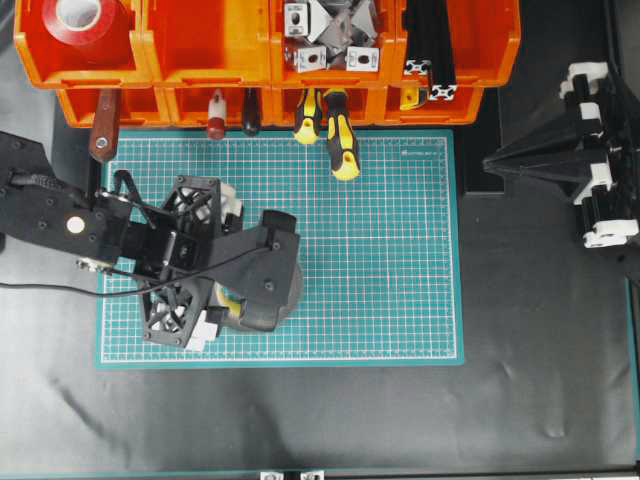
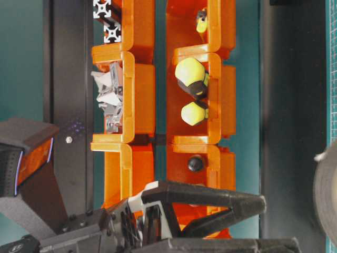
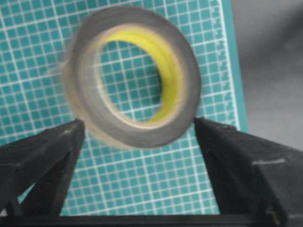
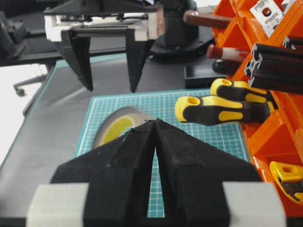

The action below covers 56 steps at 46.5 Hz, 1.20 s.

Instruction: Pick foam from container rack with left arm.

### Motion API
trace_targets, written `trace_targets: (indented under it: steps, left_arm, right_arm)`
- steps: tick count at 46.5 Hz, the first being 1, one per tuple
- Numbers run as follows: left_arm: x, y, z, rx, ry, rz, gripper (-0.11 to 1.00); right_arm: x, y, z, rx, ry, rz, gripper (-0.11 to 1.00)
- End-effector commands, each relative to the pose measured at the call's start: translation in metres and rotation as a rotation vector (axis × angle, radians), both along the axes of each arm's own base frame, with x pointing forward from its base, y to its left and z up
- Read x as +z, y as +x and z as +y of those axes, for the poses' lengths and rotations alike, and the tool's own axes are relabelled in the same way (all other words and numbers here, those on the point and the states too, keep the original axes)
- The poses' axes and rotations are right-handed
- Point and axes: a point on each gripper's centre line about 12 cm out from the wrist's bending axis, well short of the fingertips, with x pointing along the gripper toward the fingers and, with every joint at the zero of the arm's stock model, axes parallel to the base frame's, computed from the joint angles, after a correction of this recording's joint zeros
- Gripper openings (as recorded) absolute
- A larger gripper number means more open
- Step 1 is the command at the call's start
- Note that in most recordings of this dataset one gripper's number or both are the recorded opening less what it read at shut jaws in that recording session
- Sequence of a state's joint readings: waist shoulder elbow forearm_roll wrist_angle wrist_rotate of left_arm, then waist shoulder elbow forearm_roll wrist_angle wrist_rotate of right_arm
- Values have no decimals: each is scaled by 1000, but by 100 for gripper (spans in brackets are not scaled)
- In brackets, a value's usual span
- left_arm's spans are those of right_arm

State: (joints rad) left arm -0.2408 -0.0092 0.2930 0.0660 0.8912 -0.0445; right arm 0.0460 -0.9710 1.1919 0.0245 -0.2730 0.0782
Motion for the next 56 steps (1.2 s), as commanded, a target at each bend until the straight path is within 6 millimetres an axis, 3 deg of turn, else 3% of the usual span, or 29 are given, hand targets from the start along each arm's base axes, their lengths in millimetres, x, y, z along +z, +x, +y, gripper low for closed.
trace_targets:
  steps: [1, 15, 27, 44, 56]
  left_arm:
    - [13, 1, 1, -8, -3, -41, 90]
    - [15, 3, -2, -10, -11, -62, 89]
    - [40, -2, -4, -15, -42, -169, 88]
    - [87, -47, -19, -27, -132, -312, 82]
    - [127, -79, -8, -39, -237, -624, 77]
  right_arm:
    - [8, 2, 1, 3, 8, -18, 0]
    - [8, 2, 2, 7, 7, -18, 0]
    - [8, 2, 2, 10, 7, -20, 0]
    - [13, -1, 3, 13, 6, -35, 0]
    - [15, -3, 3, 14, 7, -40, 0]
